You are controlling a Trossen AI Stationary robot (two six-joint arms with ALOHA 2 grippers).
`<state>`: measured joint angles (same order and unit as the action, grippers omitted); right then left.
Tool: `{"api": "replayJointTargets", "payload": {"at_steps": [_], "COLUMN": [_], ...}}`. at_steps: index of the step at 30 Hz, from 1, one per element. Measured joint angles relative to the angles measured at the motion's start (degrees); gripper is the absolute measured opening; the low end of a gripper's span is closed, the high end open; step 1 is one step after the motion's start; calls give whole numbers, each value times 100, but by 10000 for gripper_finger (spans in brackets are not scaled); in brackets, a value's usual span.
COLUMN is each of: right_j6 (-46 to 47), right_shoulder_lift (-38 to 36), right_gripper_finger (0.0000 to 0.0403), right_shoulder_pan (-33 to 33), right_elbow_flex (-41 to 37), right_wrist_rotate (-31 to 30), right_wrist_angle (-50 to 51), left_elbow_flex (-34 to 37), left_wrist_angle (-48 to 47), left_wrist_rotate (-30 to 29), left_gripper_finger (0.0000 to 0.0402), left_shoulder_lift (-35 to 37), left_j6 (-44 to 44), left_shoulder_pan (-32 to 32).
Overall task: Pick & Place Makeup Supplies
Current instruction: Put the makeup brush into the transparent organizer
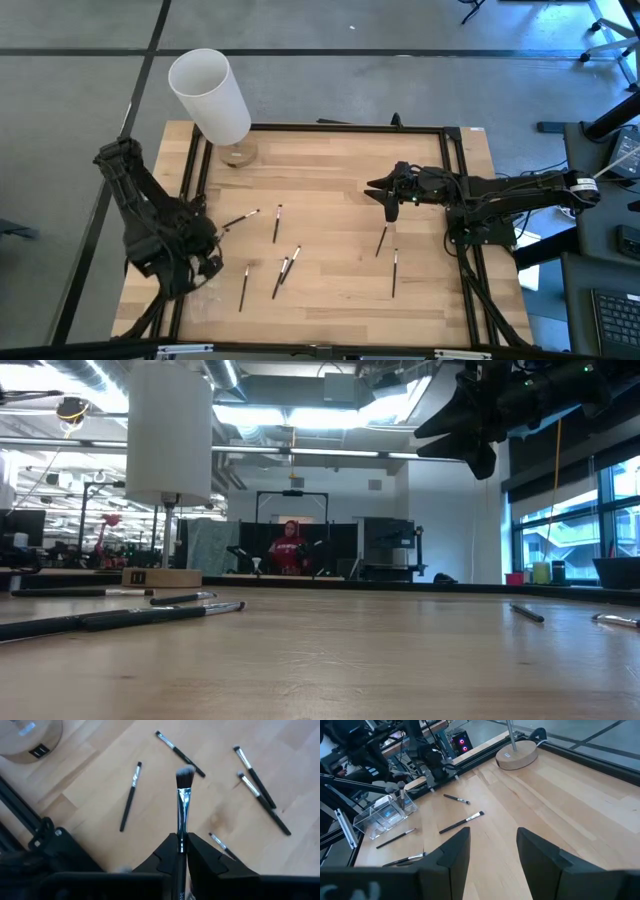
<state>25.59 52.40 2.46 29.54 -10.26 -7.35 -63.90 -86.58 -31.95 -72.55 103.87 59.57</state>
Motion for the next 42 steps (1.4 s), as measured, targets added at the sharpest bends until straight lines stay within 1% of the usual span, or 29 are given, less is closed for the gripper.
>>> {"api": "replayJointTargets", "payload": {"at_steps": [4, 8, 16, 24, 33, 37, 42], "right_j6": [49, 88, 115, 115, 115, 115, 115], "right_shoulder_lift": [0, 0, 0, 0, 0, 0, 0], "right_gripper_finger": [162, 162, 162, 162, 162, 162, 162], "right_shoulder_pan": [0, 0, 0, 0, 0, -2, -2], "right_elbow_flex": [0, 0, 0, 0, 0, 0, 0], "right_wrist_rotate": [-2, -1, -2, -2, 0, 0, -2], "right_wrist_angle": [0, 1, 1, 1, 1, 0, 0], "left_elbow_flex": [2, 2, 4, 4, 3, -61, -63], "left_wrist_angle": [22, 26, -50, -117, -271, -342, -344], "left_wrist_rotate": [-8, -11, -48, -38, 86, 201, 645], "left_gripper_finger": [31, 31, 32, 49, 95, 113, 124], "left_shoulder_lift": [-387, -769, -1256, -1309, -1309, -1295, -1280], "left_j6": [337, 487, 804, 804, 831, 791, 743], "left_shoulder_pan": [336, 600, 867, 874, 851, 762, 665]}}
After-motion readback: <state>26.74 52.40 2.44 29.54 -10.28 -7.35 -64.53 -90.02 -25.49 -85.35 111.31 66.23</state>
